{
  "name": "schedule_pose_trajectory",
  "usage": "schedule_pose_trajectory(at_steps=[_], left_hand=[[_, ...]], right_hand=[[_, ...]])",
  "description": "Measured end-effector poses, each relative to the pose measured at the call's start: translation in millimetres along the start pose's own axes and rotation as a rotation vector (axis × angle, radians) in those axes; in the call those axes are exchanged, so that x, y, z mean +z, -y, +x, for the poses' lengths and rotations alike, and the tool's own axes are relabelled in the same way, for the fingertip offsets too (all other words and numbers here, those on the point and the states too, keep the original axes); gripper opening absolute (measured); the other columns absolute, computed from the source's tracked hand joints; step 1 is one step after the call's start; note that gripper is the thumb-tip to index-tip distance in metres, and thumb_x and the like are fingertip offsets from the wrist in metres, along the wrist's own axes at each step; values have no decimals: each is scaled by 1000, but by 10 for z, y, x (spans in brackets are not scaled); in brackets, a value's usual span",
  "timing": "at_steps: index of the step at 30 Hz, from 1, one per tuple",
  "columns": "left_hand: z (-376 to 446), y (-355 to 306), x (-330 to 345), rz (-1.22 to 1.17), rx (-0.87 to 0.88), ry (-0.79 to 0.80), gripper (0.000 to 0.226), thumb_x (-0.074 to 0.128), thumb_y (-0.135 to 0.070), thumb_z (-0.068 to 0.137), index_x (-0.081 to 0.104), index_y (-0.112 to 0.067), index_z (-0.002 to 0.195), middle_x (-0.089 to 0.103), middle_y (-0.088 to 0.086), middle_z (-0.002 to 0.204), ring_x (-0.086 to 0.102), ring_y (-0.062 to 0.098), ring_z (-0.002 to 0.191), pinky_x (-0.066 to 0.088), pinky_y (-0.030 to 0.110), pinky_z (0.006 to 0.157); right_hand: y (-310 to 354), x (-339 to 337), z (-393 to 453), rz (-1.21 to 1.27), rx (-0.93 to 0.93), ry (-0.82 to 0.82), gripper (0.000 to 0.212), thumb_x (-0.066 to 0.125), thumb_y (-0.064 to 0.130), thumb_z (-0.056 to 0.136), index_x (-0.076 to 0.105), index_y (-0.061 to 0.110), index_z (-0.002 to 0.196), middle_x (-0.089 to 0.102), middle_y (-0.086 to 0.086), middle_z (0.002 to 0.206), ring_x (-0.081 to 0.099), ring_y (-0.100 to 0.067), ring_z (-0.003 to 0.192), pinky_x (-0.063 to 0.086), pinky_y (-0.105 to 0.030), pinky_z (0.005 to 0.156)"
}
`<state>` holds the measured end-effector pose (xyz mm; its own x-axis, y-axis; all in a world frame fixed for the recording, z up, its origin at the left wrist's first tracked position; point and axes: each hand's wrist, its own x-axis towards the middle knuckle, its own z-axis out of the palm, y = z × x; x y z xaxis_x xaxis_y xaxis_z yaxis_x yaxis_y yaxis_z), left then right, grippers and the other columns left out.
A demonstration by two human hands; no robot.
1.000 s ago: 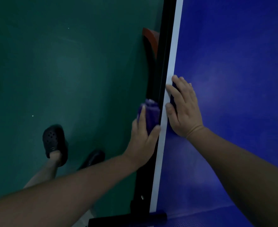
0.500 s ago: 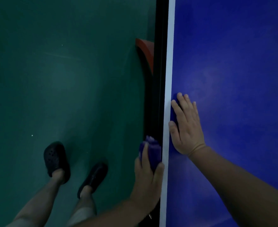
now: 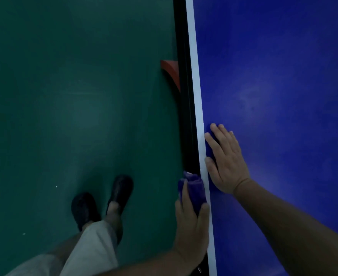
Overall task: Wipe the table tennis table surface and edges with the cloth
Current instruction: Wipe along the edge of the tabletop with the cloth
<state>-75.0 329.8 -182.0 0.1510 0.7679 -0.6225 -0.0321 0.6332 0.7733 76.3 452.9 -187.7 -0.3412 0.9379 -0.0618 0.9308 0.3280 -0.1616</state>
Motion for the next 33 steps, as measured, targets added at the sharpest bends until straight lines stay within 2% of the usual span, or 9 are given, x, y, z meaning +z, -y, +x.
schedule_pose_trajectory(at_steps=[3, 8, 11, 17, 20, 24, 28, 30, 33], left_hand=[[175, -133, 5, 30, -20, -26, 64, 47, -44, 101, 8, -45, 152, 29, 3, 151, 36, 13, 131, 29, 24, 110], [1140, -684, -183, 54, 13, -104, 64, 45, -34, 104, 14, -31, 160, 36, 18, 146, 42, 31, 129, 34, 42, 114], [1591, -907, -266, 52, 25, -117, 62, 42, -38, 105, 13, -34, 159, 38, 14, 142, 42, 24, 124, 29, 34, 112], [789, -449, -204, 47, 12, -33, 64, 50, -31, 104, 16, -30, 160, 41, 5, 143, 45, 4, 118, 35, 30, 107], [535, -432, -135, 14, -49, -33, 62, 49, -29, 105, 17, -30, 157, 38, 8, 145, 43, 13, 128, 36, 39, 112], [1146, -926, -195, 98, -50, -111, 63, 47, -30, 105, 15, -29, 159, 36, 16, 148, 44, 31, 129, 35, 44, 113], [1913, -1461, -319, 67, -11, -141, 62, 46, -34, 104, 16, -32, 159, 42, 21, 132, 51, 37, 113, 43, 50, 104], [2018, -1512, -351, 92, 29, -125, 62, 45, -37, 105, 17, -29, 159, 44, 22, 131, 51, 37, 113, 43, 49, 104], [1819, -1317, -365, 115, 93, -127, 68, 43, -46, 98, 20, -26, 159, 47, 8, 130, 49, 21, 113, 40, 34, 100]], right_hand=[[9, -13, -1, -4, 10, 13, 58, 37, 30, 100, 34, 8, 153, 22, -12, 165, 15, -30, 154, 16, -54, 123], [14, -16, 14, 3, -1, 3, 56, 39, 30, 101, 36, 6, 152, 24, -13, 164, 17, -31, 153, 17, -56, 122], [15, -18, 12, 18, 2, -4, 56, 40, 30, 101, 37, 7, 152, 25, -13, 163, 19, -32, 153, 18, -57, 122], [-14, 0, 12, 26, 3, 23, 58, 40, 32, 100, 34, 10, 152, 23, -12, 165, 18, -33, 153, 18, -58, 121], [-28, -2, 19, 33, 4, 43, 59, 40, 34, 99, 32, 11, 153, 20, -11, 165, 17, -33, 153, 17, -57, 122], [1, -35, 49, 94, 35, 46, 55, 44, 34, 98, 38, 14, 149, 28, -11, 162, 23, -32, 151, 17, -53, 122], [-142, -214, 342, 135, 7, 9, 32, 48, 30, 99, 58, 14, 124, 52, -7, 140, 52, -31, 126, 37, -45, 107], [-281, -322, 686, 118, -20, -32, 29, 48, 28, 101, 62, 10, 119, 56, -10, 133, 55, -32, 119, 41, -46, 104], [-424, -386, 1348, 64, -55, -56, 35, 51, 25, 99, 64, 4, 124, 52, -18, 143, 46, -36, 133, 34, -48, 115]])
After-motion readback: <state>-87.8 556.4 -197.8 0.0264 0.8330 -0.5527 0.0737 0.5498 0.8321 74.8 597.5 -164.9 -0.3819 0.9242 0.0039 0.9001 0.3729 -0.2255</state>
